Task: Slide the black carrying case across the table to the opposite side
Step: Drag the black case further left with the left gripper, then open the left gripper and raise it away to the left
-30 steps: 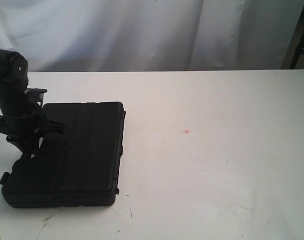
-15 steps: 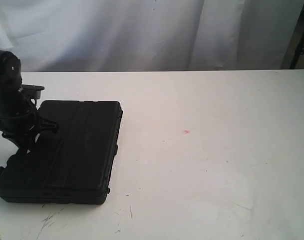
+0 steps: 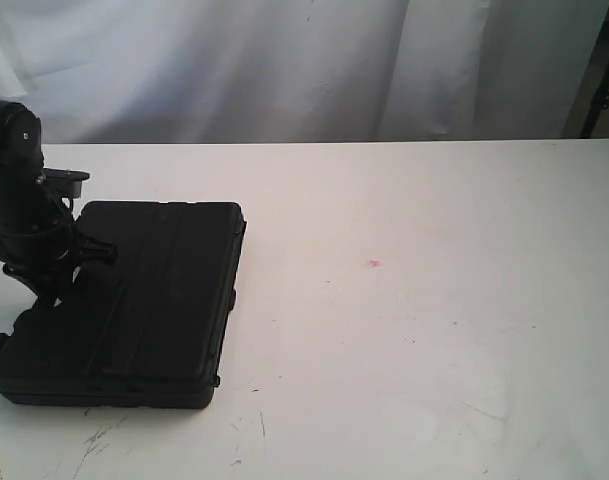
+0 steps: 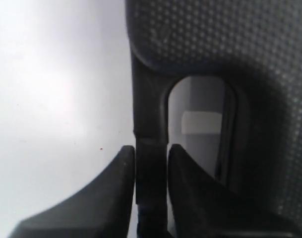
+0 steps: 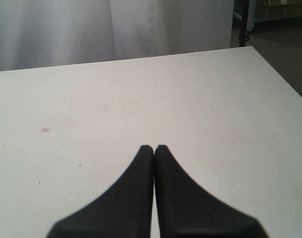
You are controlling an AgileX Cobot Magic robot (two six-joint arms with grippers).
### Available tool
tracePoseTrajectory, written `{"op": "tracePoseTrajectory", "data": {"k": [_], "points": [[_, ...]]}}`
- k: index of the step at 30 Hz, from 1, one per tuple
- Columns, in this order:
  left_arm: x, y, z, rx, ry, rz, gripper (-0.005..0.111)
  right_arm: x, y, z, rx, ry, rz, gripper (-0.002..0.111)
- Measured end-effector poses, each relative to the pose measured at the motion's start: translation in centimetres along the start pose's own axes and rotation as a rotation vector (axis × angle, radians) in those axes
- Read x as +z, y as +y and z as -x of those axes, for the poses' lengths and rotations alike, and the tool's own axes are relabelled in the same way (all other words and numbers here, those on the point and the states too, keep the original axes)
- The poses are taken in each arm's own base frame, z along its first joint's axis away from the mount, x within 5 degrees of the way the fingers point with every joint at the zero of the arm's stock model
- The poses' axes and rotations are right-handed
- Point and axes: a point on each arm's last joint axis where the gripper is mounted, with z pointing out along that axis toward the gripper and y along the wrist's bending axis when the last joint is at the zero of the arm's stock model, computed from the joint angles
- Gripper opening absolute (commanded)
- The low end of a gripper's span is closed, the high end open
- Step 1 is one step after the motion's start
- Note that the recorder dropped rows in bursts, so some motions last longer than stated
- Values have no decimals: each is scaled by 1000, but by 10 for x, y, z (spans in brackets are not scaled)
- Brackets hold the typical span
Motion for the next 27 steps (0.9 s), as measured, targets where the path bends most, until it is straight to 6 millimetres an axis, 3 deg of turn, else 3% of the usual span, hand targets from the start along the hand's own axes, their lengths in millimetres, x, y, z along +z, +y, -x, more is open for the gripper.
{"op": "tracePoseTrajectory", "data": {"k": [4, 12, 14, 20, 27], "points": [[-12, 1, 0, 1, -31, -1, 63, 0, 0, 0, 0, 0, 0, 0], [-61, 6, -6, -28, -155, 0, 62, 0, 0, 0, 0, 0, 0, 0], [-80, 8, -10, -46, -203, -2, 54, 0, 0, 0, 0, 0, 0, 0], [-138, 8, -27, -100, -365, -85, 4, 0, 0, 0, 0, 0, 0, 0], [-198, -1, -57, -83, -542, -260, 0, 0, 0, 0, 0, 0, 0, 0]]}}
